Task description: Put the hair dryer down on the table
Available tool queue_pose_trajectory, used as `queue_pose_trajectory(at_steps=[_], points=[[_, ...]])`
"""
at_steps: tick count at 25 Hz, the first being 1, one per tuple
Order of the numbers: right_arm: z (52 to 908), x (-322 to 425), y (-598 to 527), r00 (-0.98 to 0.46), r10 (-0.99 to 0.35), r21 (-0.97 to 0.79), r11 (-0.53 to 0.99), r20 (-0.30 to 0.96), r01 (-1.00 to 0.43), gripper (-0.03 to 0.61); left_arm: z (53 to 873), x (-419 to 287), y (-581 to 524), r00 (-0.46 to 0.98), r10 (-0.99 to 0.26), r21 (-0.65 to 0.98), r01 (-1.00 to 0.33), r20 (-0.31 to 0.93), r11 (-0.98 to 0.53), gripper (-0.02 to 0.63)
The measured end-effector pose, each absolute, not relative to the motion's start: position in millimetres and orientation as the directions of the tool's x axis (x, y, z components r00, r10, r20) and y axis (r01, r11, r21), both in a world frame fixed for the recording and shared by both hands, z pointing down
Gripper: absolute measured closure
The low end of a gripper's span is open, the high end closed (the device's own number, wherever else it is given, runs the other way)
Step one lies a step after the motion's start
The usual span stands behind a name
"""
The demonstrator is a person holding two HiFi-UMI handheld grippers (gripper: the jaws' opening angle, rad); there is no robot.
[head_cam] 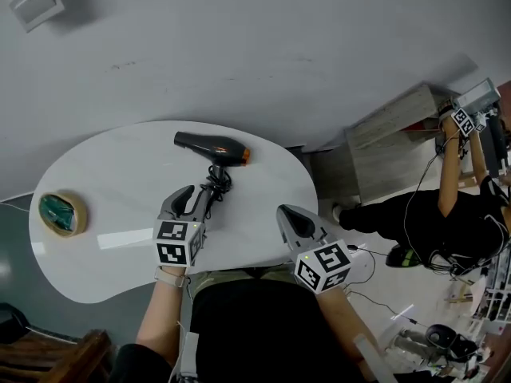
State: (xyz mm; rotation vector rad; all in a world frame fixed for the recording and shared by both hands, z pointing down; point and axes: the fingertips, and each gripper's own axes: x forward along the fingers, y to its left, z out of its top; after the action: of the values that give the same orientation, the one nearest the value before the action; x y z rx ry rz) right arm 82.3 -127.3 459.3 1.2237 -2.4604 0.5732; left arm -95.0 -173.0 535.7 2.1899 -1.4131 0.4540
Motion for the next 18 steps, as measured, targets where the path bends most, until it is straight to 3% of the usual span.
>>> queue_pose_trajectory(at_steps=[2,8,18], points=[[453,76,-125,-0.586,-0.679,-0.206,0.559,0.443,-0.803,0.561,522,-101,-167,0.402,-0.767,0.202,-0.915,0.501,-0.348,0.547],[433,58,-118,-0.614,-0.684,-0.203,0.587,0.394,-0.784,0.561,482,-110,-150,0.420,-0.806,0.166,-0.907,0.417,-0.387,0.603],[413,32,-99,-0.670,-0.658,-0.139,0.670,0.344,-0.729,0.561,429,-97,-123,0.506,-0.823,0.113,-0.862,0.258,-0.495,0.603]])
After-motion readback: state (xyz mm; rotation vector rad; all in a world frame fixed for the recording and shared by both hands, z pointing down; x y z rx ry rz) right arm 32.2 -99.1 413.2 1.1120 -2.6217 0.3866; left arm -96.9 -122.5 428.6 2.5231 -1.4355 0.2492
